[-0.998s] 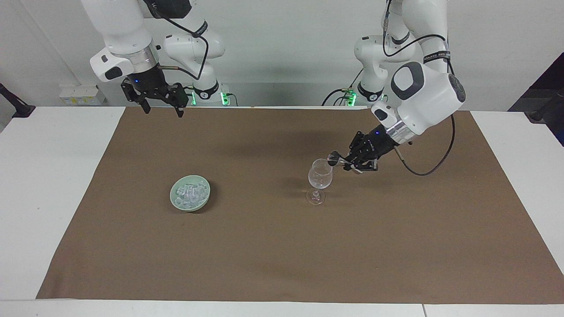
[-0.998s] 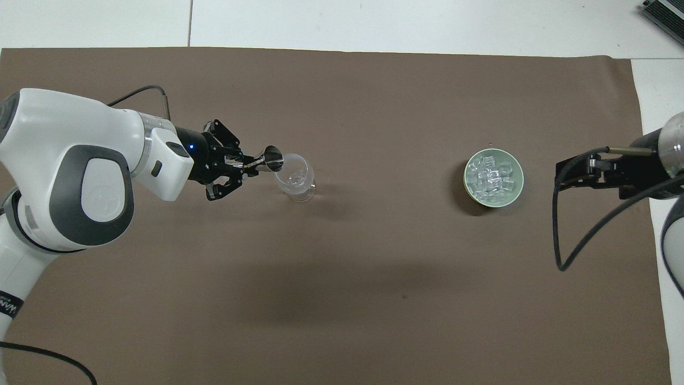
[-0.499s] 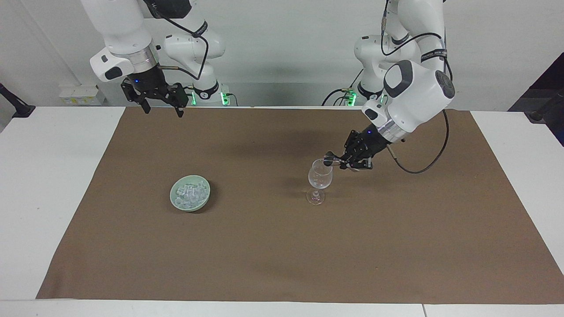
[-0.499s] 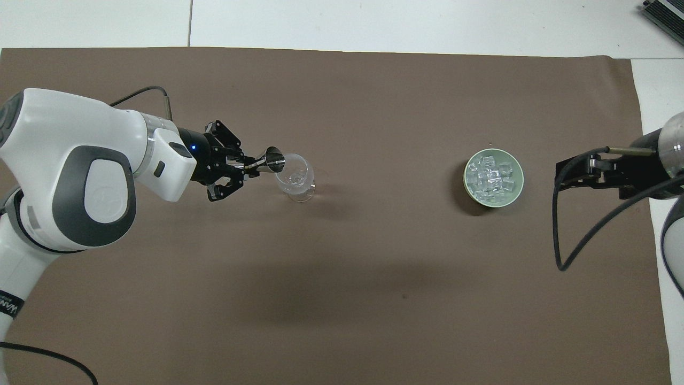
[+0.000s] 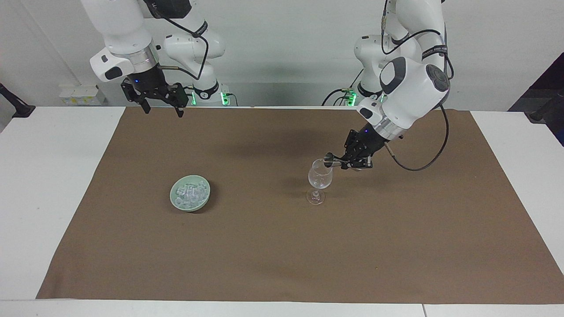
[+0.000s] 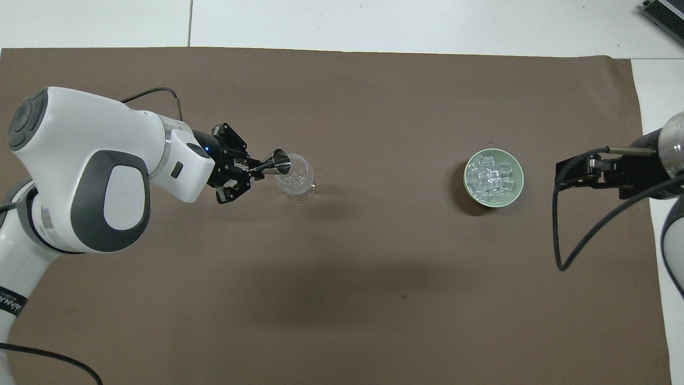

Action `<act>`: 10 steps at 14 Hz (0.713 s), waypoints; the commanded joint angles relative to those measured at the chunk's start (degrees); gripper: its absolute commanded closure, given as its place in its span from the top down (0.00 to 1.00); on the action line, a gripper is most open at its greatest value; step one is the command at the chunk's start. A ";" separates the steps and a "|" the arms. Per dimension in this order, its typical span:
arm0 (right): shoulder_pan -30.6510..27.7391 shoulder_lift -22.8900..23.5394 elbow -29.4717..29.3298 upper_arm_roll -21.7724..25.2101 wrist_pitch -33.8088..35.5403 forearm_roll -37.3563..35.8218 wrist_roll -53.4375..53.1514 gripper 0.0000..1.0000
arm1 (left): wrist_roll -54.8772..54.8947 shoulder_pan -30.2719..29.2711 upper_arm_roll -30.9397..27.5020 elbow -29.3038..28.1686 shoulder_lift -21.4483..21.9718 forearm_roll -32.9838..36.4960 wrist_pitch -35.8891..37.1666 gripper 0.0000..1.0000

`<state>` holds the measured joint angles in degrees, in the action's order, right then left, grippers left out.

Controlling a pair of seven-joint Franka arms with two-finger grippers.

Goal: Pour wine and add ice with both arms
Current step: 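Tilt the metal cup over the wine glass to pour with the left gripper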

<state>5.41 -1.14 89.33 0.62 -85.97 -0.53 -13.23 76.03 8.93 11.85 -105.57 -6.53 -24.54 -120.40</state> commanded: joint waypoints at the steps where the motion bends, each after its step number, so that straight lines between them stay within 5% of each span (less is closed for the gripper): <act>1: -0.49 -0.79 1.03 0.17 -1.22 1.41 0.66 1.00 | -3.77 2.05 -1.12 0.28 0.64 3.00 -0.01 0.00; 10: -0.49 -0.79 1.03 0.17 -1.22 1.41 0.75 1.00 | -10.46 3.64 -1.12 1.24 1.17 12.14 1.22 0.00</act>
<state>5.41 -1.14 89.33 0.62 -85.97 -0.53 -13.23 67.47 11.13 11.82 -104.77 -6.24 -14.38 -120.29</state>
